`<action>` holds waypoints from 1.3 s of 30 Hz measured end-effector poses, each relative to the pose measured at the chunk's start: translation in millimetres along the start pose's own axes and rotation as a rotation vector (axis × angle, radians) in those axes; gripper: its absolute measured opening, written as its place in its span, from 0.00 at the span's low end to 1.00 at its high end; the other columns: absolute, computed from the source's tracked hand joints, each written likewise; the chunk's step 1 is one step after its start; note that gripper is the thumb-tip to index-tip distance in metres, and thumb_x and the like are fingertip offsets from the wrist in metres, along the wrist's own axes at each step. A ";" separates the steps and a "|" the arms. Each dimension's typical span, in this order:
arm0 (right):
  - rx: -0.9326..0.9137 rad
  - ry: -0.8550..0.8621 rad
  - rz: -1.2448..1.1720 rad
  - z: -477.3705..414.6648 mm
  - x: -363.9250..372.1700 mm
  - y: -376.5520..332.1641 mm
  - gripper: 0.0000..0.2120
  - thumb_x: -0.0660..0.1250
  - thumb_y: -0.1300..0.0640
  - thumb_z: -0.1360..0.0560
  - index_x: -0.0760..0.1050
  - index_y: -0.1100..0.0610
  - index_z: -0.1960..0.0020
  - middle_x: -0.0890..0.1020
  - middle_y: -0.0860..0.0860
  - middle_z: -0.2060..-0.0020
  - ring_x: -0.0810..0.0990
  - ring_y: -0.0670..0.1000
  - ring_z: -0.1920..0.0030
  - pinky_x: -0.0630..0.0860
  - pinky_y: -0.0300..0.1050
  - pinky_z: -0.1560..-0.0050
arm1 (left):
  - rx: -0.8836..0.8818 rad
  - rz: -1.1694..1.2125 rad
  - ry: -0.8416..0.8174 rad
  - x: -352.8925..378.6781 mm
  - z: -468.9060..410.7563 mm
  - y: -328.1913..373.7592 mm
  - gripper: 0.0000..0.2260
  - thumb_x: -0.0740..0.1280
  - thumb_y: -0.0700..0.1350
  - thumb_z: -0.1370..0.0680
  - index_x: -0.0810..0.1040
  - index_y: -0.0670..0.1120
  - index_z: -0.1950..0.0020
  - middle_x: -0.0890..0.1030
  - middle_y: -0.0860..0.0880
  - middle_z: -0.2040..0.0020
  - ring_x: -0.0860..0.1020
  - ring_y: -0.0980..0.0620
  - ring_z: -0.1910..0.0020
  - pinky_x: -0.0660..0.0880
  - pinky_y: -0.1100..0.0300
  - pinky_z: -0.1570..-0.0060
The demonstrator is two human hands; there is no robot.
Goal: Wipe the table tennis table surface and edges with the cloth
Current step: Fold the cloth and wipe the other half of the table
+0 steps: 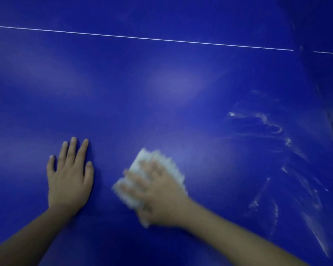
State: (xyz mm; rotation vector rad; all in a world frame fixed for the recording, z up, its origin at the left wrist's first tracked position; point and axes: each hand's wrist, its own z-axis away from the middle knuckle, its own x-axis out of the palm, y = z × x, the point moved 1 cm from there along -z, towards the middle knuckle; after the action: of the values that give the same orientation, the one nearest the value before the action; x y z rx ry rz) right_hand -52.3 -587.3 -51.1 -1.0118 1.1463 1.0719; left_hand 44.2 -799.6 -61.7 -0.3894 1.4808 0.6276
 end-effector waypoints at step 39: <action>1.309 0.033 -0.195 177.9 12.0 -72.7 0.32 0.42 0.43 0.28 0.55 0.46 0.24 0.59 0.52 0.25 0.56 0.60 0.26 0.47 0.57 0.27 | 0.068 0.095 0.038 0.0 -1.1 1.9 0.24 0.49 0.49 0.20 0.55 0.46 0.24 0.53 0.43 0.23 0.49 0.44 0.24 0.44 0.39 0.29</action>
State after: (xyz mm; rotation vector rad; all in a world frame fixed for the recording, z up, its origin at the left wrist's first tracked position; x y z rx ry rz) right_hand 52.9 -426.8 -34.6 -0.0732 1.3878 0.0071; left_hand 42.2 -798.8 -61.5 -0.2808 1.5600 0.6464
